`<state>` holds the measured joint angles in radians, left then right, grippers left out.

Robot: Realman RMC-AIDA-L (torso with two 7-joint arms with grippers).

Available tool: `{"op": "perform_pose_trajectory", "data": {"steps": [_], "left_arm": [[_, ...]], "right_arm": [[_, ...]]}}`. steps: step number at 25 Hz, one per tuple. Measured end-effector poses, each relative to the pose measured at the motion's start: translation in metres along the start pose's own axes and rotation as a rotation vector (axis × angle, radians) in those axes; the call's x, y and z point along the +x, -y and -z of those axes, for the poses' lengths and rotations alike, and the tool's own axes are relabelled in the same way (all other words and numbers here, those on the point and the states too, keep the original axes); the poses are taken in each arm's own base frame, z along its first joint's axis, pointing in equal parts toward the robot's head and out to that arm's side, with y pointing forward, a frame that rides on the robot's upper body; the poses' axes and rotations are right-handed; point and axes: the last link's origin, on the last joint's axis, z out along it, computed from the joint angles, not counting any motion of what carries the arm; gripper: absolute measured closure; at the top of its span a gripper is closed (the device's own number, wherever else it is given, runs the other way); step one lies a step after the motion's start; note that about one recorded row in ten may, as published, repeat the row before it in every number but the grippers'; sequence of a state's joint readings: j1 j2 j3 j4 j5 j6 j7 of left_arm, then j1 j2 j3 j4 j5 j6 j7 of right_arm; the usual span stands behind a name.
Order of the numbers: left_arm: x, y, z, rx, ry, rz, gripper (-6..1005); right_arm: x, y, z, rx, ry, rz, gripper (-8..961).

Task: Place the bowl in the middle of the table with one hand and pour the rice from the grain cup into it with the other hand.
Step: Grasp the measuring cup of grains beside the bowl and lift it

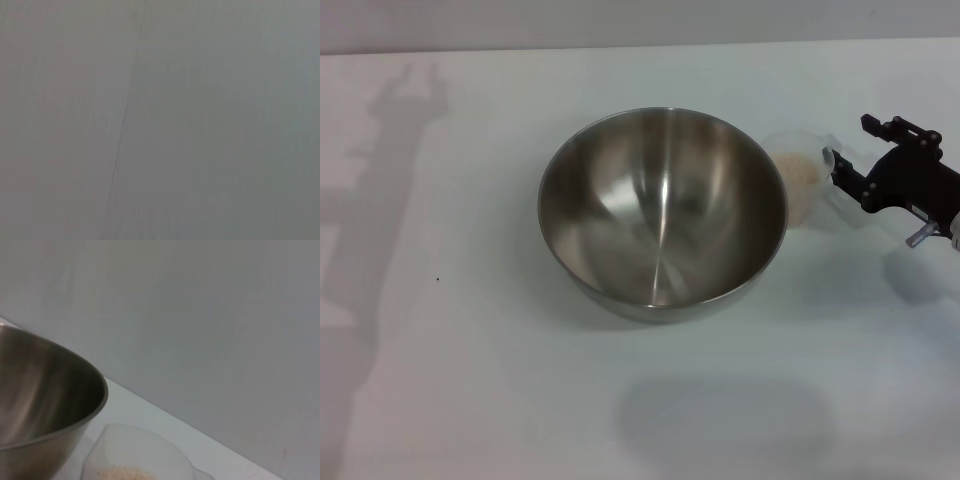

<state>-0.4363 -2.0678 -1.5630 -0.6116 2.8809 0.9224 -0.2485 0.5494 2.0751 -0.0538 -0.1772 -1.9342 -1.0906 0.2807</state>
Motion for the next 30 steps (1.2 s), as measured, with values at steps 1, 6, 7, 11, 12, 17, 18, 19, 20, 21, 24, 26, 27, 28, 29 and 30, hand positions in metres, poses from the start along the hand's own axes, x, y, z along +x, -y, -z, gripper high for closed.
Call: {"op": "perform_pose_trajectory", "data": {"steps": [1, 6, 7, 11, 12, 17, 18, 19, 20, 21, 24, 26, 27, 28, 29, 30], "left_arm": [[0.000, 0.000, 0.000, 0.000, 0.000, 0.000, 672], [0.001, 0.000, 0.000, 0.000, -0.007, 0.002, 672], [0.001, 0.000, 0.000, 0.000, -0.008, 0.003, 672], [0.001, 0.001, 0.001, 0.001, -0.011, 0.002, 672], [0.001, 0.001, 0.001, 0.001, -0.011, 0.002, 672], [0.002, 0.002, 0.002, 0.007, -0.014, 0.005, 672], [0.002, 0.003, 0.003, 0.009, -0.016, 0.006, 672], [0.002, 0.003, 0.003, 0.010, -0.017, 0.007, 672], [0.002, 0.003, 0.003, 0.011, -0.019, 0.008, 672], [0.002, 0.003, 0.003, 0.011, -0.019, 0.008, 672], [0.002, 0.003, 0.004, 0.012, -0.020, 0.008, 672], [0.002, 0.004, 0.004, 0.014, -0.019, 0.008, 672], [0.002, 0.004, 0.004, 0.014, -0.019, 0.008, 672], [0.002, 0.004, 0.004, 0.014, -0.020, 0.008, 671], [0.002, 0.004, 0.004, 0.015, -0.019, 0.008, 671], [0.002, 0.004, 0.005, 0.016, -0.019, 0.008, 671]], "right_arm": [[0.000, 0.000, 0.000, 0.001, 0.000, -0.001, 366], [0.000, 0.002, 0.000, 0.009, 0.001, 0.008, 367], [0.000, 0.002, 0.000, 0.011, 0.001, 0.015, 367], [-0.002, 0.002, -0.002, 0.015, 0.005, 0.035, 369], [-0.002, 0.002, -0.002, 0.015, 0.005, 0.035, 370], [-0.003, 0.001, -0.005, 0.011, 0.005, 0.037, 379], [-0.004, 0.001, -0.006, 0.009, 0.005, 0.037, 381], [-0.004, 0.000, -0.006, 0.007, 0.004, 0.037, 383], [-0.004, 0.000, -0.007, 0.006, 0.003, 0.037, 384], [-0.004, 0.000, -0.007, 0.006, 0.001, 0.037, 386], [-0.004, 0.000, -0.008, 0.007, 0.000, 0.035, 391], [-0.004, 0.000, -0.008, 0.007, 0.001, 0.035, 395], [-0.005, -0.001, -0.009, 0.007, 0.002, 0.035, 396], [-0.005, -0.001, -0.009, 0.006, 0.003, 0.035, 398], [-0.005, -0.001, -0.009, 0.005, 0.003, 0.035, 428], [-0.006, -0.001, -0.010, 0.004, 0.004, 0.036, 458]]}}
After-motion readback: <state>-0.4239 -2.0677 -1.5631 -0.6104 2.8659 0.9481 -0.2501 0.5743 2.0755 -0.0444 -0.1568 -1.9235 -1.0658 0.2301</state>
